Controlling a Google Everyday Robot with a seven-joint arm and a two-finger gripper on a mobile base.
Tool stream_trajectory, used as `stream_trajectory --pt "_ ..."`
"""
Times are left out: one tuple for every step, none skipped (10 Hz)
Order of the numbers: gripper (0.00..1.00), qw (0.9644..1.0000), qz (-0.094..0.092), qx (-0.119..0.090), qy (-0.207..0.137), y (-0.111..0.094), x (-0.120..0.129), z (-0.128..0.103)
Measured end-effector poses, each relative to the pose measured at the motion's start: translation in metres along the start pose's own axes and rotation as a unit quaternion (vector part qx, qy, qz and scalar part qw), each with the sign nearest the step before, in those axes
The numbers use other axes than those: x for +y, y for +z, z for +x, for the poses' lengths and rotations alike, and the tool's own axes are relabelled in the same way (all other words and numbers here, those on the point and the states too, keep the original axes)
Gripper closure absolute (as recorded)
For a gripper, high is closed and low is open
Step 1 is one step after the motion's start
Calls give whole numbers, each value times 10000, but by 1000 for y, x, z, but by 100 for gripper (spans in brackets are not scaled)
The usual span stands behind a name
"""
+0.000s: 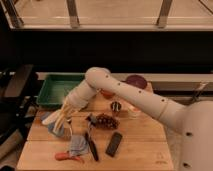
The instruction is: Place banana in plastic cup
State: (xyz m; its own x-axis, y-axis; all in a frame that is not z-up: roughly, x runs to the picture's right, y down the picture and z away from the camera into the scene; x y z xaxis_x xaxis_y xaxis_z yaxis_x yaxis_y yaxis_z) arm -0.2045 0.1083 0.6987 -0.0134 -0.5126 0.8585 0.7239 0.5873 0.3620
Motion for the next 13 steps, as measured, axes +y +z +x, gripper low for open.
stream_trajectory --pt "100 9998 44 -195 -85 19 -12 6" --pt "99 9993 82 -353 -123 34 -19 12" --pt "94 9986 100 -490 -143 47 -22 18" --pt "82 9976 117 -661 -152 63 -23 24" --pt "72 9971 139 -744 -116 70 -21 29" --pt "61 9966 167 -811 -47 76 -14 34" --pt "51 9959 195 -882 8 82 -8 36" --pt "42 9953 211 -946 45 88 -4 35" --pt "38 9949 224 -982 68 91 -2 34" --pt "36 9944 248 -1017 105 94 1 33" --pt "36 9941 268 -1042 124 97 5 30" --pt "36 9940 280 -1046 132 97 6 28" --pt "36 9941 305 -1029 159 94 9 26"
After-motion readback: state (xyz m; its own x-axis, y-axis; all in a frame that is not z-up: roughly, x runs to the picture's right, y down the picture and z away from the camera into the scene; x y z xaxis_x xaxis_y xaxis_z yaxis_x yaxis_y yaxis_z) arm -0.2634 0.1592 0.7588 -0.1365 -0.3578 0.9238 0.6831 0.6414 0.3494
